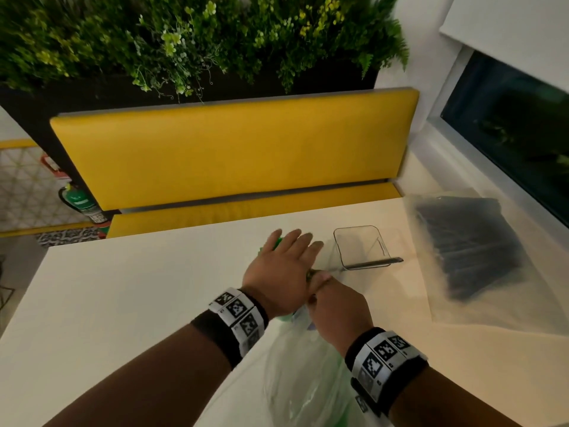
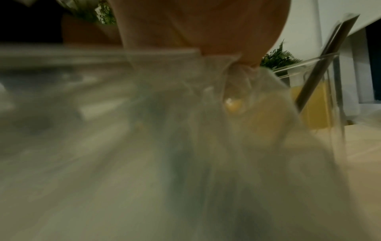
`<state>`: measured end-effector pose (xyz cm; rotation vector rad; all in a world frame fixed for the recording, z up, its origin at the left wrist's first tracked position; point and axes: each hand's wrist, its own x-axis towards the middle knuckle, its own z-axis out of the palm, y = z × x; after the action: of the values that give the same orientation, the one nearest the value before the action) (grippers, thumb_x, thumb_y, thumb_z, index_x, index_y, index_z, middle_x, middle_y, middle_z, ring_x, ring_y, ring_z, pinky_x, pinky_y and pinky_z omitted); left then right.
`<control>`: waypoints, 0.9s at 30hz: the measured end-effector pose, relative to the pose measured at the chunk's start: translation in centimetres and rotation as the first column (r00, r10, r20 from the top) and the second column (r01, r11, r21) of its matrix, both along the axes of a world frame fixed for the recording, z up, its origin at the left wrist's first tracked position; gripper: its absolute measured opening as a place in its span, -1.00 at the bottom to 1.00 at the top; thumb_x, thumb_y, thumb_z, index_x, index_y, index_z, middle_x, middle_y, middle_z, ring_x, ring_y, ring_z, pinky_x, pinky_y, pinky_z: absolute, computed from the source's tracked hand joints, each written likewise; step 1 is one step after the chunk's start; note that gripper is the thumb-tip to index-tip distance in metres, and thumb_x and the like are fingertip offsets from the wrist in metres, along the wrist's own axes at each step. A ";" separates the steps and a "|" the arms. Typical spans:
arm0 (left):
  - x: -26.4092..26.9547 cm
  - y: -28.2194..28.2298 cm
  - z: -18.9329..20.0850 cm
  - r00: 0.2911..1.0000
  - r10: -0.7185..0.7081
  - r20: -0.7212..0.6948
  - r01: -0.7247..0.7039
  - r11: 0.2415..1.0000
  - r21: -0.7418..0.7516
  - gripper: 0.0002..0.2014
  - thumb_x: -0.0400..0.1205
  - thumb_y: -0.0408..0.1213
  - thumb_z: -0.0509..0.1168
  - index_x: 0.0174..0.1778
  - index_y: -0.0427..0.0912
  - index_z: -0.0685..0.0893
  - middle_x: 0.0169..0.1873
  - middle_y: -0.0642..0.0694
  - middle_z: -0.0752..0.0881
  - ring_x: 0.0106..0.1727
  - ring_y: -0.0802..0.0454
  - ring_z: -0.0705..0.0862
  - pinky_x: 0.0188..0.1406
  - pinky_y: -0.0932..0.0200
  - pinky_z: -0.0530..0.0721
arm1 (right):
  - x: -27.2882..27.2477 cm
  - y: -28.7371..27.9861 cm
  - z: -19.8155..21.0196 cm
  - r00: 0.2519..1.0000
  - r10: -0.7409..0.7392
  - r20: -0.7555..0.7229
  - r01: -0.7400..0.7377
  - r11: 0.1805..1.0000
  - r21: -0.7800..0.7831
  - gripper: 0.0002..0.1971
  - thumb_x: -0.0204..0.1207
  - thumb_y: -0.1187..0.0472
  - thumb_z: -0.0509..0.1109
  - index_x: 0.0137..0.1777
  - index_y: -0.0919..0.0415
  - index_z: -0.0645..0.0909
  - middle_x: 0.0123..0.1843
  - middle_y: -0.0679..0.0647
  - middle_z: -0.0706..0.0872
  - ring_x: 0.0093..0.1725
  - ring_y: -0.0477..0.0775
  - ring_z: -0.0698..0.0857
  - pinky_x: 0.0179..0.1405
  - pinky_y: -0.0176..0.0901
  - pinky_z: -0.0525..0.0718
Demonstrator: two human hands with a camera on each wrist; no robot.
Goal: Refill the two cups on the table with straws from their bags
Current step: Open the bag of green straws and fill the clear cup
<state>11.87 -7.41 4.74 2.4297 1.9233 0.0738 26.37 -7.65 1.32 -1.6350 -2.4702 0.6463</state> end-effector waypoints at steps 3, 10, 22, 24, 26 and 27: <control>-0.1 0.3 -0.2 0.998 0.010 0.062 -0.016 0.995 0.096 -0.49 0.67 0.24 0.11 0.47 0.08 0.55 0.52 -0.06 0.54 0.58 -0.12 0.43 0.62 -0.36 0.19 | 0.0 -0.1 -0.1 0.999 0.023 0.024 -0.024 0.999 0.023 -0.73 0.71 -0.08 0.14 0.22 -0.02 0.58 0.17 -0.09 0.70 -0.07 0.09 0.76 -0.09 -0.04 0.71; -1.1 1.3 -0.5 0.996 0.073 0.053 -0.078 0.990 0.115 -0.67 0.69 0.09 0.20 0.25 0.03 0.64 0.18 0.01 0.70 0.30 -0.15 0.56 0.11 -0.13 0.63 | 0.0 0.1 -0.4 0.999 0.030 -0.040 -0.028 0.998 0.051 -0.82 0.68 -0.05 0.21 0.11 -0.09 0.63 0.25 -0.19 0.63 -0.02 -0.04 0.70 -0.27 -0.18 0.49; 4.3 -11.7 -2.6 0.781 0.106 0.616 -0.024 0.990 -0.139 -0.81 0.74 -0.17 0.15 0.14 0.03 0.66 0.00 0.10 0.71 -0.07 0.20 0.63 -0.05 0.21 0.61 | 3.0 -0.8 -0.6 0.905 -0.088 -0.416 0.090 0.996 -0.014 -0.70 0.65 -0.04 0.30 0.36 -0.16 0.58 0.24 -0.08 0.62 0.08 -0.19 0.61 0.11 -0.20 0.66; 5.7 -12.4 -7.0 0.773 0.336 0.538 -0.097 0.901 -0.423 -0.67 0.75 -0.16 0.12 0.43 0.03 0.56 0.31 0.04 0.65 0.25 0.14 0.63 0.29 0.21 0.57 | 3.0 -1.2 -0.3 0.884 -0.084 -0.461 0.059 0.996 -0.069 -0.69 0.62 -0.01 0.37 0.35 -0.16 0.59 0.23 -0.11 0.63 0.08 -0.22 0.62 0.16 -0.22 0.67; 6.4 -11.7 -10.0 0.768 0.455 0.450 -0.127 0.798 -0.589 -0.51 0.72 -0.05 0.17 0.59 -0.05 0.41 0.46 -0.07 0.53 0.44 0.00 0.54 0.44 0.18 0.47 | 3.1 -1.7 0.1 0.845 -0.046 -0.533 -0.020 0.993 -0.116 -0.69 0.63 -0.01 0.36 0.36 -0.17 0.60 0.25 -0.16 0.64 0.16 -0.24 0.64 0.20 -0.26 0.67; 6.6 -11.2 -11.1 0.771 0.489 0.409 -0.142 0.757 -0.637 -0.44 0.69 0.00 0.19 0.62 -0.07 0.36 0.48 -0.10 0.50 0.47 -0.07 0.51 0.45 0.15 0.46 | 3.4 -1.8 0.0 0.811 -0.054 -0.583 -0.017 0.993 -0.115 -0.71 0.66 0.00 0.32 0.36 -0.15 0.61 0.26 -0.18 0.65 0.19 -0.26 0.65 0.20 -0.30 0.66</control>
<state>18.50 -18.66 -6.35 1.4378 1.7299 0.1625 29.79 -9.48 1.37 -1.2299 -1.9868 1.1136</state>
